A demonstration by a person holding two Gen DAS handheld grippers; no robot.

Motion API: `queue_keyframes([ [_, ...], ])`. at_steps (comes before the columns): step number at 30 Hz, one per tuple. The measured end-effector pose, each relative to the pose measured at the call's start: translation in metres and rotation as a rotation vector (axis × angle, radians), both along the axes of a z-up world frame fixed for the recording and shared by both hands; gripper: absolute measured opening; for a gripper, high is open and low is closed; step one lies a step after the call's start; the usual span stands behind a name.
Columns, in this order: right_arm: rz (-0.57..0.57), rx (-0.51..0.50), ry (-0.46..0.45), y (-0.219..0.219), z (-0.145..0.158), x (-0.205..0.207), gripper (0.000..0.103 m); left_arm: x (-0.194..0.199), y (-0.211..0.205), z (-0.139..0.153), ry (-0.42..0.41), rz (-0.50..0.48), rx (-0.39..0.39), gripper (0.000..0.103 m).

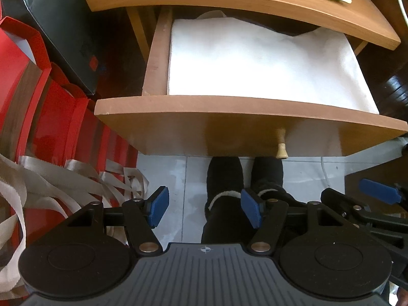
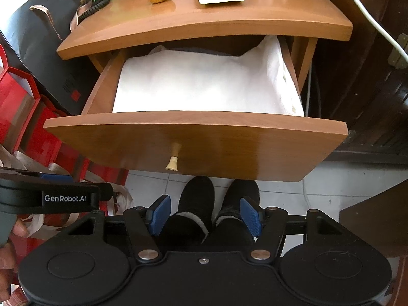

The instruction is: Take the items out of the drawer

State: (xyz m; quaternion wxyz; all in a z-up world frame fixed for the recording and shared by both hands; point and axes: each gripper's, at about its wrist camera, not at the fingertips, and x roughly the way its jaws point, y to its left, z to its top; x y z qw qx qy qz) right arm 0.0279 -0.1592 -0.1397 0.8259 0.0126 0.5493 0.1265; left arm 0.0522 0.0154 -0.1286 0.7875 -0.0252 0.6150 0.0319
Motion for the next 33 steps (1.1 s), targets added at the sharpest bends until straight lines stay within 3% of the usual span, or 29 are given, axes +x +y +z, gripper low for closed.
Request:
queue_keyframes([
  [22, 0.020, 0.002, 0.045, 0.012, -0.018, 0.025, 0.058, 0.021, 0.011, -0.017, 0.027, 0.017, 0.025, 0.066],
  [33, 0.021, 0.020, 0.083, 0.019, -0.027, 0.042, 0.048, 0.023, 0.020, -0.026, 0.042, 0.030, 0.035, 0.066],
])
